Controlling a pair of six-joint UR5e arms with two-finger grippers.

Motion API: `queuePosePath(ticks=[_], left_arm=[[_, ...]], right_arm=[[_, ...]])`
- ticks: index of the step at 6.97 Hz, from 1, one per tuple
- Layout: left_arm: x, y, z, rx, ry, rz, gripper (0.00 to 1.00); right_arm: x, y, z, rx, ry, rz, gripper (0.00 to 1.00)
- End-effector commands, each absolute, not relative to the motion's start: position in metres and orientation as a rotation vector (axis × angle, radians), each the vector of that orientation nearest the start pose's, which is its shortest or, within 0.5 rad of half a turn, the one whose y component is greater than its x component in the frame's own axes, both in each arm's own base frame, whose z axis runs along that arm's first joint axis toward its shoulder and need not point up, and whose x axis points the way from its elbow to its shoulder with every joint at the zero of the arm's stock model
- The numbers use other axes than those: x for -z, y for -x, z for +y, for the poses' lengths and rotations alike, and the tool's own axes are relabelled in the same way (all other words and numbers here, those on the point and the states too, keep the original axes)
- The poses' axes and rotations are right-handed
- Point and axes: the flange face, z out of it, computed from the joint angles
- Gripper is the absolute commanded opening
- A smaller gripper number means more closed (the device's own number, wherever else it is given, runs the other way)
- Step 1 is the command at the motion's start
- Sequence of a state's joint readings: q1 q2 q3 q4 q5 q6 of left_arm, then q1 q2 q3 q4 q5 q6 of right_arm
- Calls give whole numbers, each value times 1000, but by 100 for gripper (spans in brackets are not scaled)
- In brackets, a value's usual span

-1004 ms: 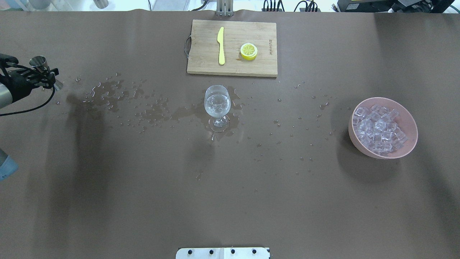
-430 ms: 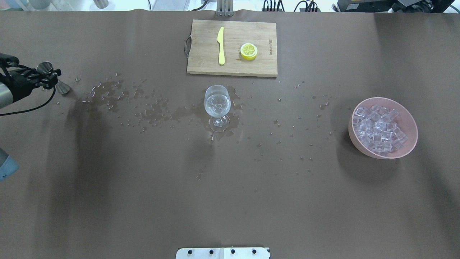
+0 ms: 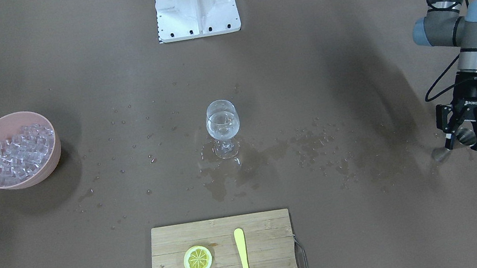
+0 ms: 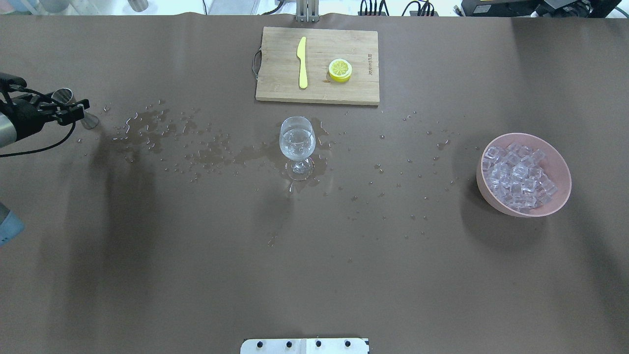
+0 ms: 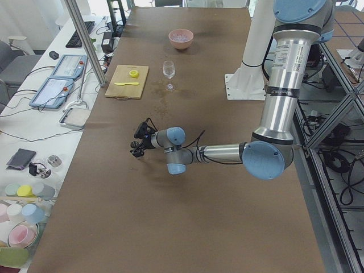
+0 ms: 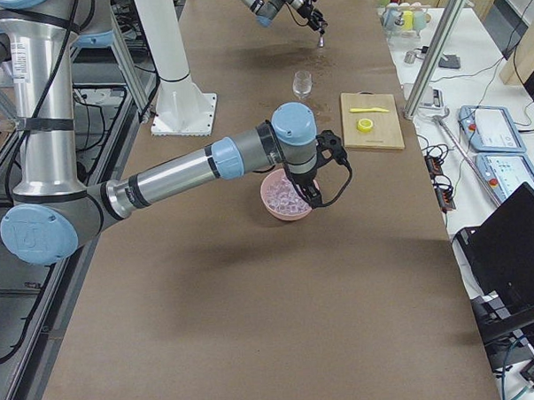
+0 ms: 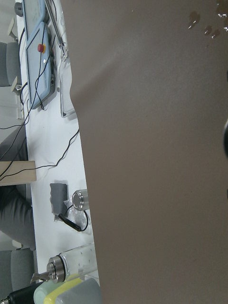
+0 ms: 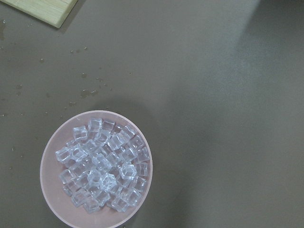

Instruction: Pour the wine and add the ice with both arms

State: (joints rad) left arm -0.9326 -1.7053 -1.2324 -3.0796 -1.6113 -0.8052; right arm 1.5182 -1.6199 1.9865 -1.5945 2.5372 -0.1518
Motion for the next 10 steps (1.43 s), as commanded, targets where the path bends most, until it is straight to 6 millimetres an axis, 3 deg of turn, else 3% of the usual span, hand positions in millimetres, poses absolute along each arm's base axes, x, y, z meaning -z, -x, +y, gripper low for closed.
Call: queuePosePath(ticks=[1, 3, 4, 5, 6, 7, 8, 10], left_arm=[[-589, -194, -524, 92, -908, 936, 98], [-544, -124, -548, 132, -803, 943, 98], [-536, -93, -553, 157, -766, 945, 98], [-535, -65, -554, 169, -753, 960, 98], [-537, -46, -552, 173, -719, 983, 98], [-551, -22, -544, 194, -644, 1002, 98], [-554, -18, -542, 199, -637, 1003, 98], [-556, -25, -534, 161, -515, 1070, 98]], right_arm=[[-466, -27, -460, 354, -365, -944, 100], [-448, -27, -460, 382, -424, -929, 100], [-452, -26, -458, 330, -403, -952, 100], [-447, -22, -456, 224, -337, -1012, 100], [-439, -8, -449, 225, -320, -1046, 100], [-451, 10, -442, 250, -332, -994, 100], [-460, 56, -436, 247, -250, -989, 100], [-466, 173, -427, 231, -121, -853, 100]])
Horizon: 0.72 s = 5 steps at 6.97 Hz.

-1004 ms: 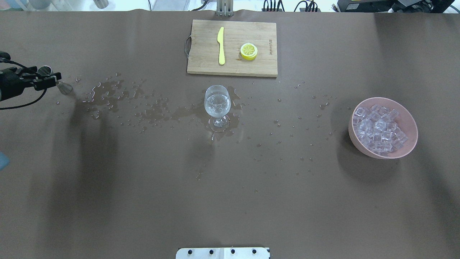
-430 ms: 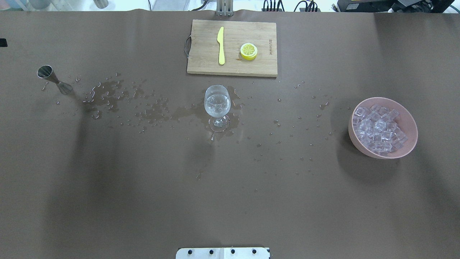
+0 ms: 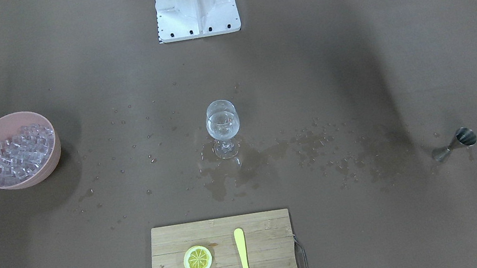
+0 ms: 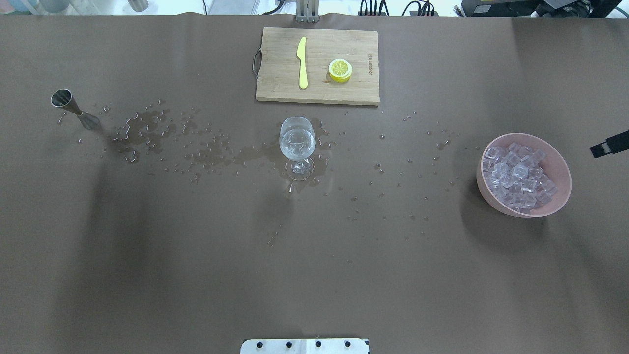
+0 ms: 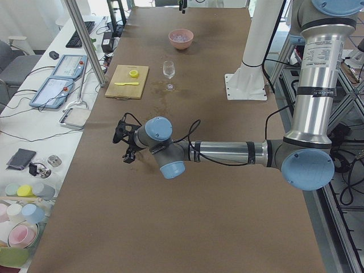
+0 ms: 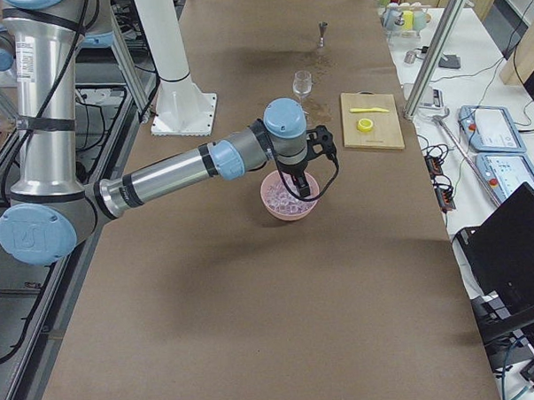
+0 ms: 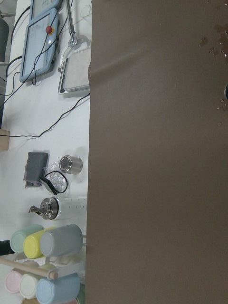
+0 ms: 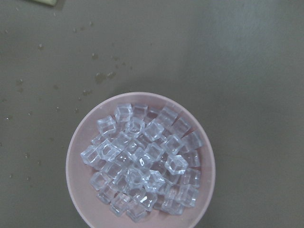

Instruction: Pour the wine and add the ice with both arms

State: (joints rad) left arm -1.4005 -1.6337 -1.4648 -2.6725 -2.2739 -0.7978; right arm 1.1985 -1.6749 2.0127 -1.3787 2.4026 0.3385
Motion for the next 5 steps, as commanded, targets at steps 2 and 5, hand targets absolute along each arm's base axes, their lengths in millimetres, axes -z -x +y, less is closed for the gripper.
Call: queuePosePath(ticks=[2, 5], left_arm=[[-557, -21, -534, 170, -518, 1065, 98], [-557, -21, -534, 169, -522, 1063, 98]], right_arm=[[-485, 217, -442, 103, -53, -780, 97], [-497, 235, -468, 89, -27, -770, 88]])
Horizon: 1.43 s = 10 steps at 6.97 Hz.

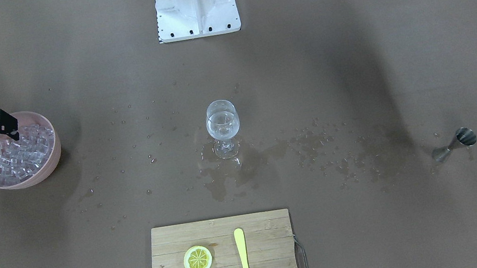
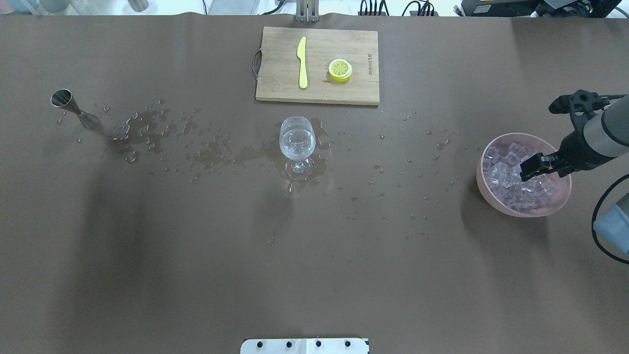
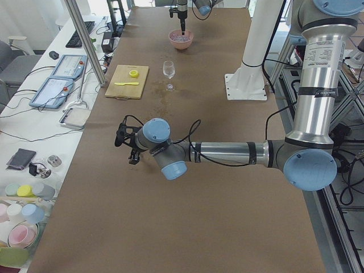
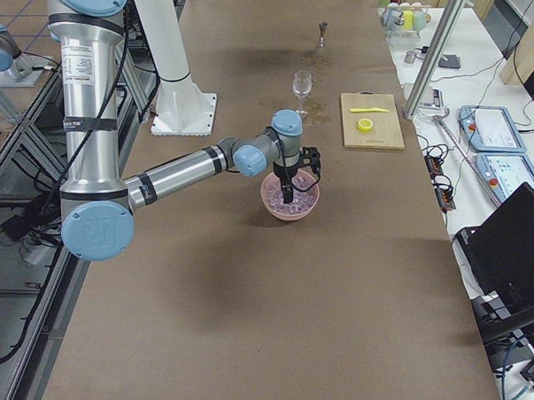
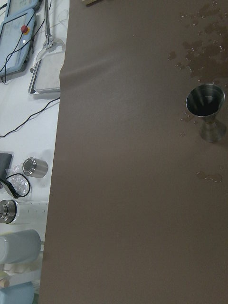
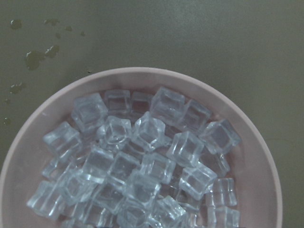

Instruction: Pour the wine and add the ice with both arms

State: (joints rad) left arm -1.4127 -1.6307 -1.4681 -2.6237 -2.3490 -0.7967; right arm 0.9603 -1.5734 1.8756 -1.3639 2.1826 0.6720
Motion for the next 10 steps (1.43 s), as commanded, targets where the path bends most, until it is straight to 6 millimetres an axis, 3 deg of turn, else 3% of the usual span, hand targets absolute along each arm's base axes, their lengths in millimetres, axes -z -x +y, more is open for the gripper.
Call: queuePosePath(ticks=[1, 3, 4, 5, 6, 9, 10], left_arm=[[-553, -22, -537, 164, -530, 1064, 98], [-550, -22, -539, 162, -532, 1065, 98], [-550, -22, -539, 162, -534, 1065, 98], [-549, -23, -540, 161, -534, 1065, 98], [-548, -23, -540, 160, -535, 1065, 98], [-548, -23, -540, 160, -534, 1066, 98], [-548, -23, -540, 160, -535, 1065, 98]], right_arm=[[-496, 238, -472, 88, -28, -771, 86], [-495, 254, -492, 92, -15, -780, 74], [-495, 254, -492, 93, -14, -781, 54], [-499, 253, -490, 89, -4, -779, 19], [-500, 253, -487, 96, 14, -797, 3], [-489, 253, -486, 108, 24, -836, 0], [-483, 240, -494, 95, 25, -859, 27]])
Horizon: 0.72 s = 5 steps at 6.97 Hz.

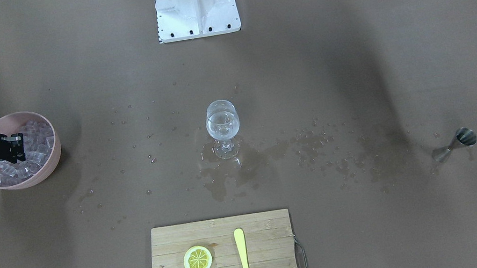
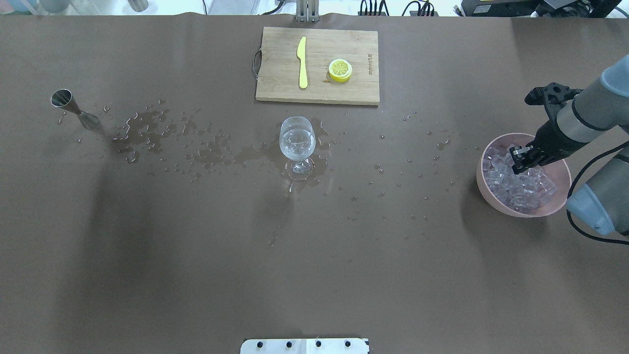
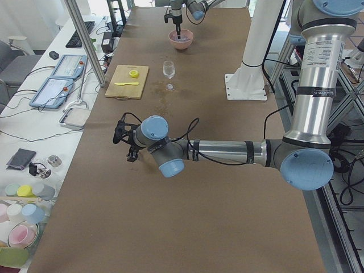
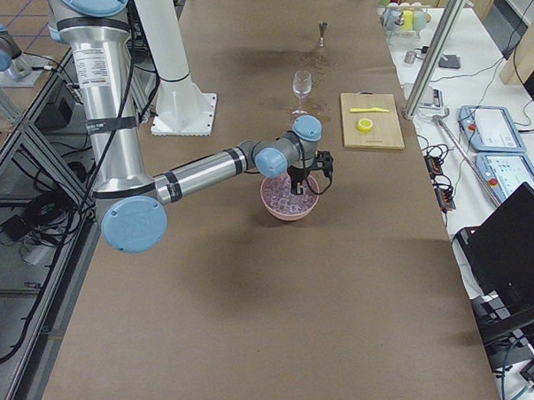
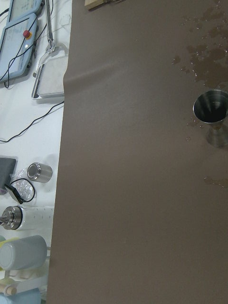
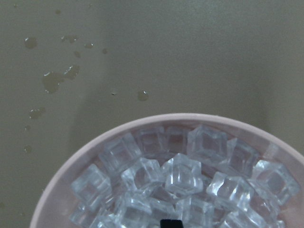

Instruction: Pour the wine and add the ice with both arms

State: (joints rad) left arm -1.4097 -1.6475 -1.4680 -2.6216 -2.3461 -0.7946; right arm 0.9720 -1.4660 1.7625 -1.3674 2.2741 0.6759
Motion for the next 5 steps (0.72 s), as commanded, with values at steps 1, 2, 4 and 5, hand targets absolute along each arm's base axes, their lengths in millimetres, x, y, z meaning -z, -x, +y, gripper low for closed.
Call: queuePosePath(ticks=[1, 2, 4, 5], left_arm=[[-548, -23, -540, 160, -535, 1065, 98], [-548, -23, -541, 162, -536, 1065, 98], [-548, -23, -541, 162, -536, 1065, 98], [-548, -23, -540, 160, -536, 1066, 98]], right_arm=[[-480, 224, -500, 77, 23, -884, 53], [-477, 222, -500, 77, 14, -892, 68], [-486, 218, -496, 65, 17, -875, 75], [-489, 217, -493, 60, 26, -873, 75]])
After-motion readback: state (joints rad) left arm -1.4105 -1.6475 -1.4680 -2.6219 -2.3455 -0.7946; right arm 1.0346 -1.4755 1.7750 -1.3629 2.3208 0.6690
